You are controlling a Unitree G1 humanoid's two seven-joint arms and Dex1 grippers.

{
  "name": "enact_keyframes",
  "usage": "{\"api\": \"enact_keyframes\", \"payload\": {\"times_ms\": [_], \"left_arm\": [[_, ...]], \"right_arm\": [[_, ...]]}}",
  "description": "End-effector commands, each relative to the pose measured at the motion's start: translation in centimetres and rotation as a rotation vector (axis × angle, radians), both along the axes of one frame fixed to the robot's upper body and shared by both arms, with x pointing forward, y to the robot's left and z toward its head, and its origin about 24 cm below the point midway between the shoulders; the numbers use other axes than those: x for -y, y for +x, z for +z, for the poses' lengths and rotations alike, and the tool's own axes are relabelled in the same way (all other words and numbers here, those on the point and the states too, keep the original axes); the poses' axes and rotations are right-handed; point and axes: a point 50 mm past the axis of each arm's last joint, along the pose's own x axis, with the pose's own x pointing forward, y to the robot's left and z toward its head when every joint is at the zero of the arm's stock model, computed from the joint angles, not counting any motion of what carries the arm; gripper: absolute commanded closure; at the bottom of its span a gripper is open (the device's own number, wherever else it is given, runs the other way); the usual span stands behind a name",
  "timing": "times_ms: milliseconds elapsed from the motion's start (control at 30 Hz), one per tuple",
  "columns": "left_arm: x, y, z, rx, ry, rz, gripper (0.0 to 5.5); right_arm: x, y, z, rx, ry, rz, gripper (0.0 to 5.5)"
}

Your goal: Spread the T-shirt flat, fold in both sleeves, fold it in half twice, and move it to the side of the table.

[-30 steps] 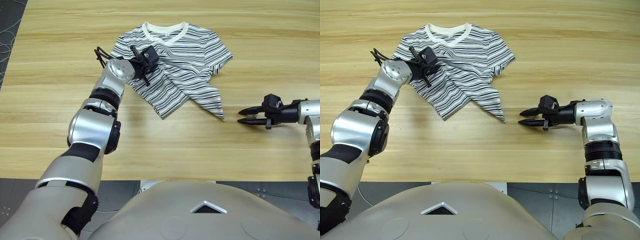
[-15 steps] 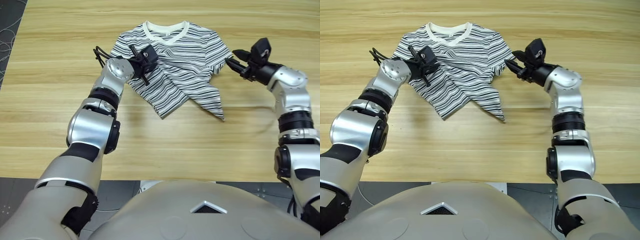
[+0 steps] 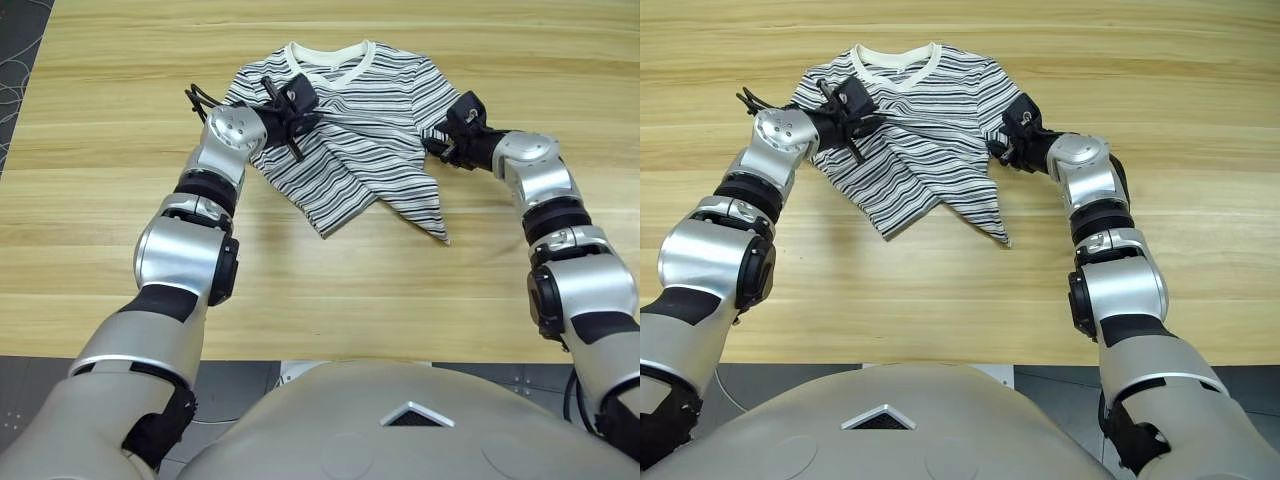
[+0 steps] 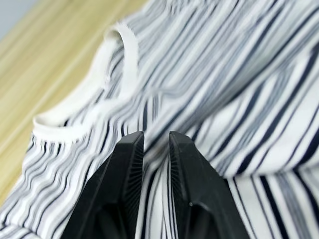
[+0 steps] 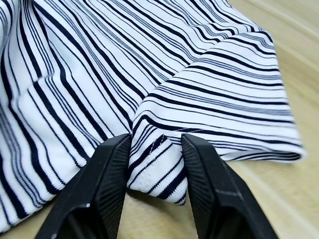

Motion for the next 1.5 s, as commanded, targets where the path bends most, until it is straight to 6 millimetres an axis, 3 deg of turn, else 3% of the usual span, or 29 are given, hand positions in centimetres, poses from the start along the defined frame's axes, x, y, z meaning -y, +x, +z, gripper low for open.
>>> {"api": "enact_keyframes", "payload": {"times_ms": [33, 167, 333, 500, 700, 767, 900, 1000, 1167, 1300, 1400, 1500], "left_arm": [[0.7, 0.9, 2.9, 0.090, -0.110, -0.062, 4.57], [1.2, 0.1, 4.0, 0.115, -0.254, -0.166, 4.57], [1.5, -1.5, 3.2, 0.083, -0.283, -0.239, 4.57], [1.9, -2.3, 1.7, 0.019, -0.272, -0.249, 4.57], [3.0, -4.1, -2.0, -0.141, -0.240, -0.273, 4.57], [3.3, -4.8, -2.9, -0.185, -0.223, -0.308, 4.57], [3.3, -5.6, -3.5, -0.226, -0.193, -0.360, 4.57], [3.1, -6.3, -3.6, -0.256, -0.194, -0.411, 4.57], [2.4, -6.6, -3.7, -0.293, -0.151, -0.453, 4.57], [0.6, -5.8, -3.9, -0.321, -0.080, -0.384, 4.57], [-0.5, -5.1, -3.8, -0.320, -0.040, -0.332, 4.57], [-1.4, -3.8, -3.2, -0.289, -0.015, -0.228, 4.57]], "right_arm": [[1.3, 0.1, -1.4, 0.013, -0.218, -0.116, 3.67], [1.1, 1.8, 0.3, 0.142, -0.315, -0.235, 3.67], [-0.1, 3.5, 2.7, 0.326, -0.357, -0.349, 3.67], [-2.1, 4.6, 5.1, 0.487, -0.201, -0.381, 3.67], [-3.1, 4.8, 7.6, 0.592, 0.040, -0.285, 3.67], [-2.4, 4.6, 7.0, 0.550, 0.010, -0.250, 3.67], [0.1, 3.5, 3.7, 0.331, -0.135, -0.239, 3.67], [0.2, 3.0, 3.0, 0.270, -0.115, -0.186, 3.67], [0.2, -0.1, 0.6, 0.044, -0.085, 0.186, 3.67], [0.6, -1.7, -0.2, -0.011, -0.163, 0.335, 3.67], [1.7, -2.0, -1.5, -0.005, -0.352, 0.306, 3.67], [2.8, -0.3, -0.9, 0.124, -0.501, 0.116, 3.67]]}}
